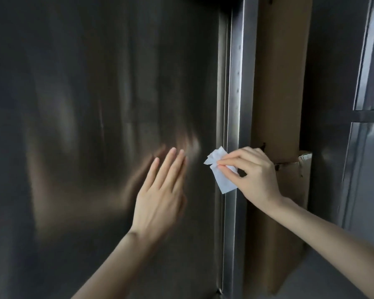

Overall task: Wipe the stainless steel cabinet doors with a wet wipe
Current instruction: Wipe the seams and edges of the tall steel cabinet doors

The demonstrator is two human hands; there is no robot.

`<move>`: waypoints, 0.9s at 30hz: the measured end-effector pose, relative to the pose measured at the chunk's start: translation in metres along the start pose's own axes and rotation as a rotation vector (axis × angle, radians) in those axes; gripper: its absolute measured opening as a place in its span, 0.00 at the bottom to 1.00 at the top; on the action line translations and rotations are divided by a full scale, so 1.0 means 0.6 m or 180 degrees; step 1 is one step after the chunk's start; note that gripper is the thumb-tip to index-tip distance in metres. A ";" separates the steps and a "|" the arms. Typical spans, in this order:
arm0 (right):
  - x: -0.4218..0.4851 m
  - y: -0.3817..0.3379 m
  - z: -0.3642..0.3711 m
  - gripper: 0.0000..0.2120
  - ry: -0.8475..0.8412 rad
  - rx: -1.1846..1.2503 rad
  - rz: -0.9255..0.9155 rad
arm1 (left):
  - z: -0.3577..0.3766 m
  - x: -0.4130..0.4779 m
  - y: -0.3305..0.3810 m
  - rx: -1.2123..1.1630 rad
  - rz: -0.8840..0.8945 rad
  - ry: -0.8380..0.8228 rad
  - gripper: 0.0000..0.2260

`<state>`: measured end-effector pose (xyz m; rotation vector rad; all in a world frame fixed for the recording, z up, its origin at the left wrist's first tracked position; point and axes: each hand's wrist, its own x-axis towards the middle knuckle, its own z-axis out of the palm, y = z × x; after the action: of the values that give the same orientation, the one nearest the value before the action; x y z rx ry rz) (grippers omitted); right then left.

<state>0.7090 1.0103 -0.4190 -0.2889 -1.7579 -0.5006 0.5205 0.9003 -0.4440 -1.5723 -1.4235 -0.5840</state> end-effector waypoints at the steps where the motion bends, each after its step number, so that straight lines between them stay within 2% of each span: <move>1: 0.012 0.018 0.001 0.03 0.0100 0.0098 -0.0082 | 0.004 0.022 0.006 0.0087 -0.0059 0.0054 0.26; 6: 0.065 0.095 0.004 0.03 0.0595 0.0317 -0.0459 | 0.012 0.119 0.028 0.0473 -0.0170 0.0278 0.26; 11: 0.129 0.142 0.008 0.05 0.0817 0.0532 -0.0380 | 0.002 0.204 0.037 0.0828 -0.0355 0.0262 0.27; 15: 0.194 0.141 0.028 0.06 0.0893 0.0645 -0.0346 | -0.003 0.254 0.015 0.1116 -0.0370 0.0283 0.24; 19: 0.262 0.121 0.040 0.03 0.1087 0.0358 -0.0478 | 0.004 0.257 -0.023 0.1547 -0.0127 0.0342 0.24; 27: 0.399 0.128 0.037 0.04 0.1434 0.0003 0.0077 | 0.011 0.252 -0.048 0.1476 -0.0013 0.0436 0.26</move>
<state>0.6658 1.0715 -0.1777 -0.1788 -1.3151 -0.5028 0.5254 0.9821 -0.3136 -1.1405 -1.3416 -0.3245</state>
